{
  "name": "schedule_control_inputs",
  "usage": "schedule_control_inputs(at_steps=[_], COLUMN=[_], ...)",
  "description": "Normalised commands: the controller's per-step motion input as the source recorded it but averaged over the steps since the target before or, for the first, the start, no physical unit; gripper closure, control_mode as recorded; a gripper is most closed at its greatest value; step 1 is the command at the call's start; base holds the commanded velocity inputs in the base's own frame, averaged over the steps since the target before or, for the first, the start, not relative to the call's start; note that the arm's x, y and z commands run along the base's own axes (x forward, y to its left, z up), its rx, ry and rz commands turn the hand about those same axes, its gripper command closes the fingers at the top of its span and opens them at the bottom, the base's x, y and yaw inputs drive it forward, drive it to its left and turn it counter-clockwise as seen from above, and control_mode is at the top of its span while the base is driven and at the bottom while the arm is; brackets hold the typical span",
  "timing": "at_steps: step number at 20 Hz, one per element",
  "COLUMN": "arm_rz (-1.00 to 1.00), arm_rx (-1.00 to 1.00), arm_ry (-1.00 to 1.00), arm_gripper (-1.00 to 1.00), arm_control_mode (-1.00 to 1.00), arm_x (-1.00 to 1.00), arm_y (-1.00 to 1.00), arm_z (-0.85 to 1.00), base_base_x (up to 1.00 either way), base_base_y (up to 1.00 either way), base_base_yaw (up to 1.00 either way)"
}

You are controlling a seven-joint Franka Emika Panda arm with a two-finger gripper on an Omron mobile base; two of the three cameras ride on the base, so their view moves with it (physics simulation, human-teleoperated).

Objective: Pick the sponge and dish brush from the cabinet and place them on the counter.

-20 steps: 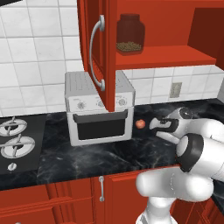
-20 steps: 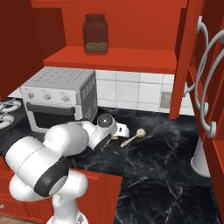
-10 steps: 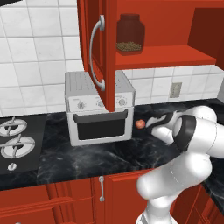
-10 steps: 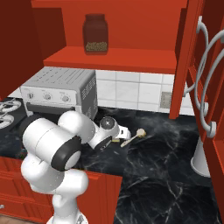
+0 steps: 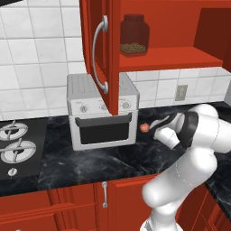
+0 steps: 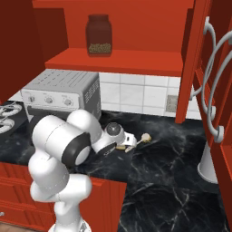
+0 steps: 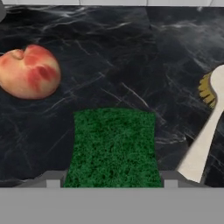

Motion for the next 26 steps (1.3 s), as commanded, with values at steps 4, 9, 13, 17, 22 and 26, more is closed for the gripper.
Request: schedule_control_inputs(at_steps=[4, 9, 13, 17, 22, 26], arm_rz=[0.0, -0.01, -0.01, -0.01, 0.0, -0.03], arm_rx=[0.0, 0.0, 0.01, 0.01, 0.01, -0.01], arm_ry=[0.02, 0.01, 0.0, 0.0, 0.01, 0.06], arm_gripper=[1.0, 1.0, 1.0, -1.0, -1.0, -1.0], arm_control_mode=[-1.0, -1.0, -1.0, -1.0, -1.0, -1.0], arm_x=[0.06, 0.06, 0.06, 0.03, 0.02, 0.0], arm_y=[-0.04, -0.02, 0.0, -0.03, -0.06, -0.01], arm_z=[-0.17, -0.21, -0.2, -0.18, -0.05, 0.05], base_base_x=[0.0, 0.0, 0.0, 0.0, 0.0, 0.0], base_base_y=[0.0, 0.0, 0.0, 0.0, 0.0, 0.0], base_base_yaw=[0.0, 0.0, 0.0, 0.0, 0.0, 0.0])
